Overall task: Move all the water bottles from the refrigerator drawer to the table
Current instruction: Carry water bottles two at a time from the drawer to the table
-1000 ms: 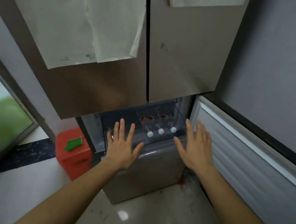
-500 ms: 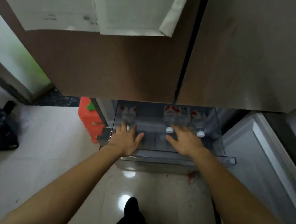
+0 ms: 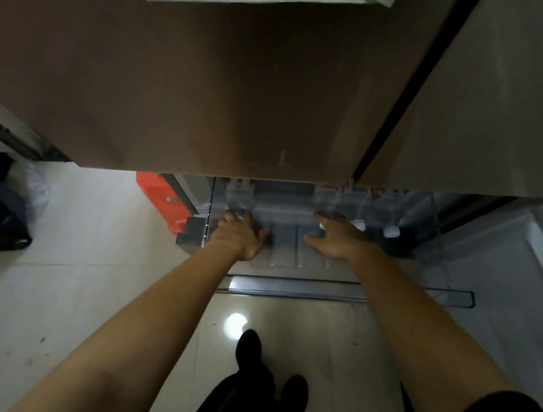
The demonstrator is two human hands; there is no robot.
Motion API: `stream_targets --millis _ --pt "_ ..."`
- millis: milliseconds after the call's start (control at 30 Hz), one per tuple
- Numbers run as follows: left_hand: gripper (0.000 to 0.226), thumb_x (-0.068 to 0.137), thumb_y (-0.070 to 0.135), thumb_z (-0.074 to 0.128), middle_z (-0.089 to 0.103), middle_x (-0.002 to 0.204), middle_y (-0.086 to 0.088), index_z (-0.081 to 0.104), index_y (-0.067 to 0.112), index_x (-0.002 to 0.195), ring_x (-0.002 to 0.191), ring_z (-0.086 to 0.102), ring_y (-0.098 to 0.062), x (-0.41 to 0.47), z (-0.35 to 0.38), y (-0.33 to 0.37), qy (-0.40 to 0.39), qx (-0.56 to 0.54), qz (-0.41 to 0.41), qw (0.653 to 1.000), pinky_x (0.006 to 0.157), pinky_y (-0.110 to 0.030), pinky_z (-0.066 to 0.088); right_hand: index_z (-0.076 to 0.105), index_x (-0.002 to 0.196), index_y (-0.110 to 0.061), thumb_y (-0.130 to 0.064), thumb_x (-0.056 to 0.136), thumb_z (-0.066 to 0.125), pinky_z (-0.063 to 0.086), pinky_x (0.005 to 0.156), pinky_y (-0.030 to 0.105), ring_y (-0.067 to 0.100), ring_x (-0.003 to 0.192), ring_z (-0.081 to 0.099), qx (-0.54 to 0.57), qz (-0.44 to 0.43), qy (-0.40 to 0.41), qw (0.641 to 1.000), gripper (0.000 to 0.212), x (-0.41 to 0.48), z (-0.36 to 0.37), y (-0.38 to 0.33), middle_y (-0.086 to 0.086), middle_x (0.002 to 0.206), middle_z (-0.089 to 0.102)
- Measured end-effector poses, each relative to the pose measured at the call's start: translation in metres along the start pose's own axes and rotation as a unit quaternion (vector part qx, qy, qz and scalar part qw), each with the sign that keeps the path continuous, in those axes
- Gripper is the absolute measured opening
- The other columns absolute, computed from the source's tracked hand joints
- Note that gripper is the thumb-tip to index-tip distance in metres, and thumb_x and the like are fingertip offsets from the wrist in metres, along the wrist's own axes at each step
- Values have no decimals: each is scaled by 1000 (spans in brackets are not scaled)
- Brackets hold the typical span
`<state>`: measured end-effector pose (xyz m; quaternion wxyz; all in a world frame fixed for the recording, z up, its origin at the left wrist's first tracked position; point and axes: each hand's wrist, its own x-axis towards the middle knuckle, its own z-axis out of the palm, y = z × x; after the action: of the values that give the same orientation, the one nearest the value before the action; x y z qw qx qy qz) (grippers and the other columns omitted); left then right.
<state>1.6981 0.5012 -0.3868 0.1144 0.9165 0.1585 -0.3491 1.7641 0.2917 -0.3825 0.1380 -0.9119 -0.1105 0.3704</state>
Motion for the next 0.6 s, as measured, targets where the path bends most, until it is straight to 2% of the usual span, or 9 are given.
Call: stream_targets --millis 67,167,200,267,333,433,600 --pt "76 96 63 32 18 156 -28 25 14 154 139 32 -46 5 1 -2 -5 4 0 1000 114 -53 33 19 158 -33 -57 96 51 29 118 42 33 149 24 4 8 -1 1000 74 0 5 0 6 166 14" --pt "65 95 62 35 42 145 -21 45 20 143 130 46 -39 1 -1 -3 -34 1 43 998 109 -49 40 31 154 -30 -53 97 52 42 105 38 31 135 46 24 5 -29 999 65 -4 10 -4 6 157 36" --pt "61 95 61 36 49 140 -19 49 21 139 127 50 -37 -2 -2 -3 -45 -4 58 997 108 -48 42 35 153 -28 -53 97 52 42 107 40 31 133 48 21 3 -45 999 63 -5 12 -4 7 156 39" --pt "53 93 58 43 56 133 -13 52 25 134 119 56 -32 -6 0 -4 -63 -30 73 995 104 -47 45 33 154 -24 -54 98 51 35 115 44 32 140 40 3 5 -77 997 67 -8 15 -7 9 159 33" --pt "52 92 51 52 54 137 -9 48 27 139 123 53 -29 -7 4 -3 -82 -65 77 991 108 -46 42 25 157 -23 -58 97 51 26 119 44 32 147 30 -4 16 -107 994 74 -11 17 -11 9 164 23" --pt "57 96 39 57 46 146 -8 39 22 147 133 45 -28 -14 5 2 -104 -99 78 987 112 -40 34 18 159 -21 -60 95 52 22 120 44 31 149 24 16 23 -121 992 82 -14 22 -15 9 166 16" --pt "50 98 30 54 49 143 -11 42 21 145 128 49 -28 -30 -7 -1 -98 -84 88 988 104 -37 38 27 156 -22 -53 97 53 28 116 42 31 145 32 22 17 -94 995 72 -26 17 -20 9 163 25"
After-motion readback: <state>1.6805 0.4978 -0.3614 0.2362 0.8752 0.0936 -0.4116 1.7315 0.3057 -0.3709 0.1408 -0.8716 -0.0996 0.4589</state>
